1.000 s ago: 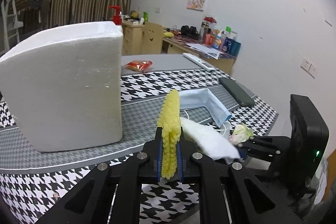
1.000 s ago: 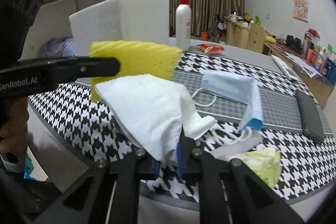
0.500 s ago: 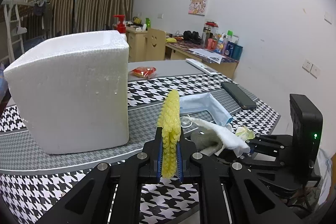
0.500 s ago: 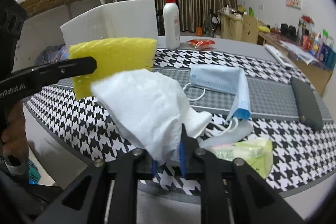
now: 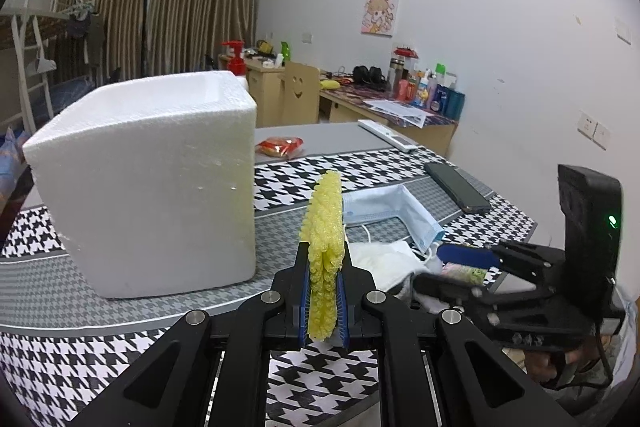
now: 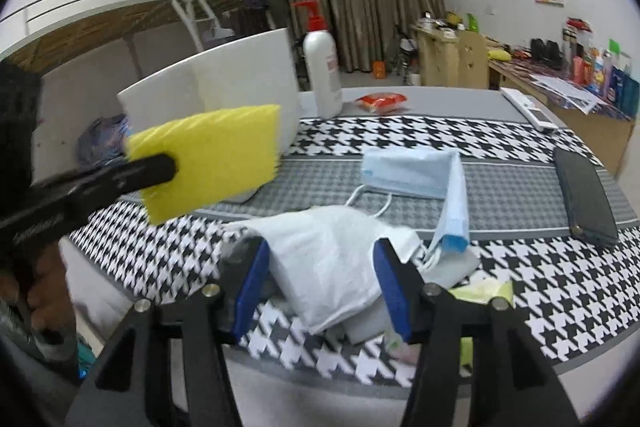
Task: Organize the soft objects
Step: 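Lift the paper towel with the right gripper while the left gripper keeps the sponge raised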
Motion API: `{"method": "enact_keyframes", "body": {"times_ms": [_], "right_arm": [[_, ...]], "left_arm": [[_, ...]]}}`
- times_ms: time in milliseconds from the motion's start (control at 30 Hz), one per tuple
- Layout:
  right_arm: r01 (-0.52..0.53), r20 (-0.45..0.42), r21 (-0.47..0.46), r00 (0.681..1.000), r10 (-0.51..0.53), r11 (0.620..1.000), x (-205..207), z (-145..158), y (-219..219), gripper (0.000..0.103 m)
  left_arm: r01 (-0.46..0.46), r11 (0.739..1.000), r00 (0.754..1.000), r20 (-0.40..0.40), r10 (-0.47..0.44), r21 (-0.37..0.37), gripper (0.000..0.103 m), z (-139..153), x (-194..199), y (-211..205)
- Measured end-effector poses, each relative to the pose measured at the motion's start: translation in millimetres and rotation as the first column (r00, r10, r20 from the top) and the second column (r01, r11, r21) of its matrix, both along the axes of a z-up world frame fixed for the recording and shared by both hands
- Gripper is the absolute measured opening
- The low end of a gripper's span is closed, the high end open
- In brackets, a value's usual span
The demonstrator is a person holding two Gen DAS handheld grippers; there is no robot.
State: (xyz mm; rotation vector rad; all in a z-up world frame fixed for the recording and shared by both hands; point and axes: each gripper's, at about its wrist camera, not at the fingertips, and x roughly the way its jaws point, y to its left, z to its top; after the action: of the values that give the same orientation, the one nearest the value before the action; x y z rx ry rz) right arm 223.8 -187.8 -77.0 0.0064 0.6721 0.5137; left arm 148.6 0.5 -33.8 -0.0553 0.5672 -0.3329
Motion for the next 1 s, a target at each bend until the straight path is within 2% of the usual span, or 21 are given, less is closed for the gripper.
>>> {"method": "enact_keyframes", "body": {"times_ms": [200, 300, 367, 467, 533, 733, 1000], "right_arm": [[0.012, -0.021, -0.026, 1.0, -0.013, 1.0, 14.2, -0.1, 6.6, 0.059], [0.016, -0.049, 0.011, 0.999, -0.015, 1.0, 18.5, 0.6, 1.1, 0.059], [0.023, -0.027, 0.023, 0.999, -0.023, 0.999, 14.9, 7.2, -5.0, 0.055], [0.037, 0.033, 0.03, 0.999, -0.038, 0.999, 6.1, 18.5, -14.8, 0.054], [0.054, 0.039, -0.009, 0.998, -0.054, 0.998, 7.4, 17.4, -12.4, 0.054], [0.032, -0.038, -0.081, 0.999, -0.036, 0.996, 23.2, -7.2, 3.1, 0.054], [0.028, -0.133, -0.102, 0.99, -0.042, 0.994, 43.2, -32.0, 7.1, 0.054]], "left_arm": [[-0.004, 1.0, 1.0, 0.003, 0.004, 0.007, 0.012, -1.0, 0.2, 1.7], [-0.007, 1.0, 1.0, -0.004, 0.007, 0.002, 0.012, -1.4, 3.3, 2.8], [-0.008, 1.0, 1.0, -0.006, 0.008, 0.0, 0.012, -1.5, 5.1, 3.0], [-0.006, 1.0, 1.0, -0.007, 0.006, 0.001, 0.012, -1.1, 6.4, 1.8], [-0.008, 1.0, 1.0, -0.006, 0.008, 0.006, 0.012, -1.2, 7.7, 0.1], [-0.004, 1.0, 1.0, -0.012, 0.004, 0.005, 0.012, -2.9, 9.8, -1.4], [-0.005, 1.0, 1.0, -0.023, 0.005, 0.0, 0.012, -6.3, 13.6, -0.2]]}}
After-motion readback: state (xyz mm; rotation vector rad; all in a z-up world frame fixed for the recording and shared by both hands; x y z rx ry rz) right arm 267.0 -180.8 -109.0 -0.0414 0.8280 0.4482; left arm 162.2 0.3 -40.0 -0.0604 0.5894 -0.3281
